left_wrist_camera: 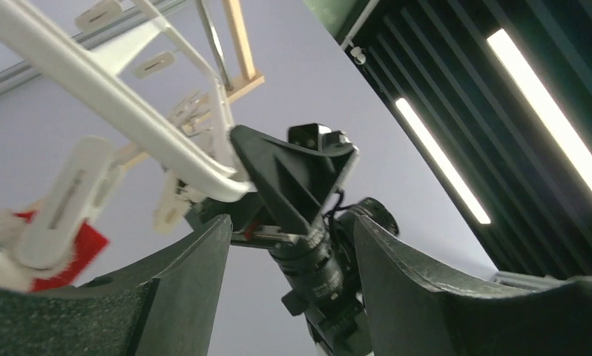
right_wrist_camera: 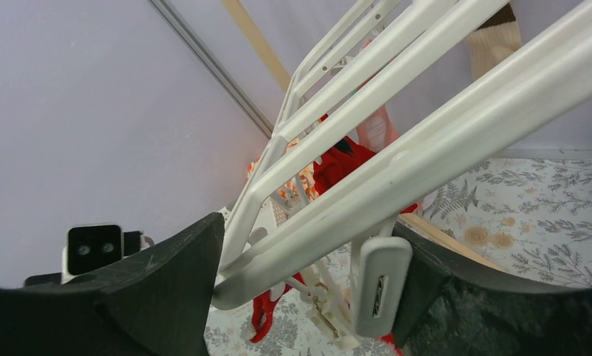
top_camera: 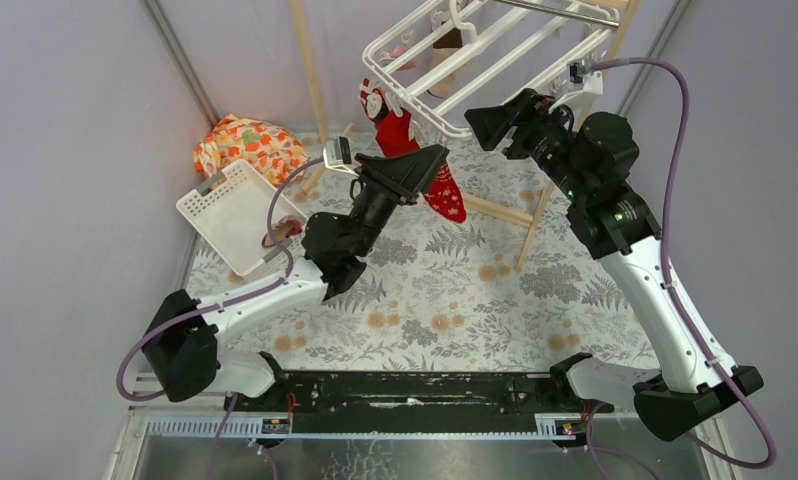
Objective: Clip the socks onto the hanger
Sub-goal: Rotate the hanger at the clothesline.
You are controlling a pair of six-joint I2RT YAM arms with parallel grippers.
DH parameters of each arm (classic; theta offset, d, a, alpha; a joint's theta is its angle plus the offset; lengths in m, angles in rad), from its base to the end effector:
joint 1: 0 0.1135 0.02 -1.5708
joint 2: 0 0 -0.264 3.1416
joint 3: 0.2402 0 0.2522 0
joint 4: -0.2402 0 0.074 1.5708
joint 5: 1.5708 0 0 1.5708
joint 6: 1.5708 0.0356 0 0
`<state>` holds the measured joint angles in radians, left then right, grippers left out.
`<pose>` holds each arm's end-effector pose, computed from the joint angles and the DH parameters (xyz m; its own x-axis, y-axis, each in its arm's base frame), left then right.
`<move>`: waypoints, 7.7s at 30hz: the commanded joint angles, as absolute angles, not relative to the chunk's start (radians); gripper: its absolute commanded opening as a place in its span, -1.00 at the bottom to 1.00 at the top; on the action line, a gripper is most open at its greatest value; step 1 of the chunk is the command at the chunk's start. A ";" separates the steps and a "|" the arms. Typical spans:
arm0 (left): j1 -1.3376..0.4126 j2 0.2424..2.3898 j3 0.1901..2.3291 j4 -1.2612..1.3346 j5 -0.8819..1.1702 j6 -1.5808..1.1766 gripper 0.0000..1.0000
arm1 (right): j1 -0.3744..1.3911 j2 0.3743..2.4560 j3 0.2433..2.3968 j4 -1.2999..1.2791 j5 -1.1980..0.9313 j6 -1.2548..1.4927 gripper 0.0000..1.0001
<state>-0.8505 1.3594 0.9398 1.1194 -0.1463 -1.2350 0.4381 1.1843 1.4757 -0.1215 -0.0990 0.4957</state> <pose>0.1993 -0.2193 0.3970 -0.4926 -0.8548 -0.1634 0.6219 -0.2144 -0.7532 0.2210 0.1074 0.5044 -0.1081 0.4721 -0.8749 -0.5218 0.7222 0.4541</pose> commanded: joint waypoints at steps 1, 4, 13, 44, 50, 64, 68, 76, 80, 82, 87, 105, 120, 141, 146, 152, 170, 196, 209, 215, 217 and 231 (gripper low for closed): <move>-0.853 1.386 0.996 1.025 -0.207 -1.301 0.37 | 0.448 1.139 1.481 -0.067 -0.113 0.498 0.59; -0.856 1.396 0.998 1.011 -0.202 -1.322 0.35 | 0.448 1.120 1.484 -0.080 -0.102 0.487 0.59; -0.844 1.482 1.091 1.047 -0.231 -1.320 0.31 | 0.448 1.097 1.467 -0.083 -0.115 0.492 0.59; -0.587 1.424 1.077 1.028 -0.278 -1.370 0.30 | 0.448 0.838 1.373 -0.258 -0.058 0.424 0.64; -0.471 1.335 0.988 0.951 -0.266 -1.415 0.37 | 0.448 0.862 1.368 -0.248 -0.064 0.419 0.64; -0.291 1.182 0.825 0.908 -0.128 -1.429 0.48 | 0.448 0.893 1.328 -0.179 -0.118 0.421 0.64; -0.294 1.113 0.815 0.863 -0.029 -1.283 0.56 | 0.448 0.885 1.318 -0.153 -0.185 0.329 0.62; -0.365 1.017 0.820 0.748 0.165 -0.973 0.97 | 0.448 0.927 1.371 -0.209 -0.309 0.163 0.71; -0.405 1.029 0.778 0.833 0.249 -0.916 0.97 | 0.448 1.001 1.361 -0.133 -0.350 0.143 0.75; -0.408 1.035 0.753 0.866 0.258 -0.919 0.97 | 0.449 1.048 1.357 -0.086 -0.349 0.131 0.75; -0.408 1.038 0.754 0.875 0.259 -0.864 0.97 | 0.448 1.121 1.381 -0.041 -0.301 0.082 0.75; -0.408 1.106 0.746 0.933 0.332 -0.897 0.97 | 0.448 1.236 1.551 -0.027 -0.378 0.126 -0.26; -0.408 1.112 0.728 0.957 0.339 -0.914 0.97 | 0.466 1.299 1.524 0.112 -0.457 0.267 -0.87; -0.545 1.259 1.274 0.583 0.348 -0.823 0.97 | 0.499 0.980 1.583 -0.329 -0.132 0.182 0.73; -0.756 1.363 1.494 0.323 0.124 -0.606 0.97 | 0.498 0.915 1.675 -0.446 0.118 0.186 0.70; -0.955 1.320 1.400 0.414 -0.233 -0.564 0.97 | 0.499 0.899 1.661 -0.466 0.193 0.171 0.70; -0.897 1.688 1.825 0.308 -0.087 -0.573 0.97 | 0.497 0.839 1.575 -0.454 0.299 0.124 0.72; -0.622 1.446 1.490 0.372 -0.101 -0.614 0.97 | 0.256 1.152 1.539 -0.167 -0.156 0.117 0.98; -0.542 1.426 1.432 0.403 -0.045 -0.670 0.97 | 0.175 1.171 1.470 -0.041 -0.595 0.104 0.99; -0.531 1.431 1.425 0.411 -0.032 -0.679 0.97 | 0.174 1.235 1.524 -0.063 -0.697 0.087 0.95; -0.528 1.431 1.423 0.414 -0.027 -0.683 0.97 | 0.175 1.249 1.524 -0.047 -0.701 0.081 0.94; -0.509 1.451 1.433 0.415 -0.005 -0.697 0.97 | 0.167 1.358 1.528 0.212 -0.792 0.192 0.54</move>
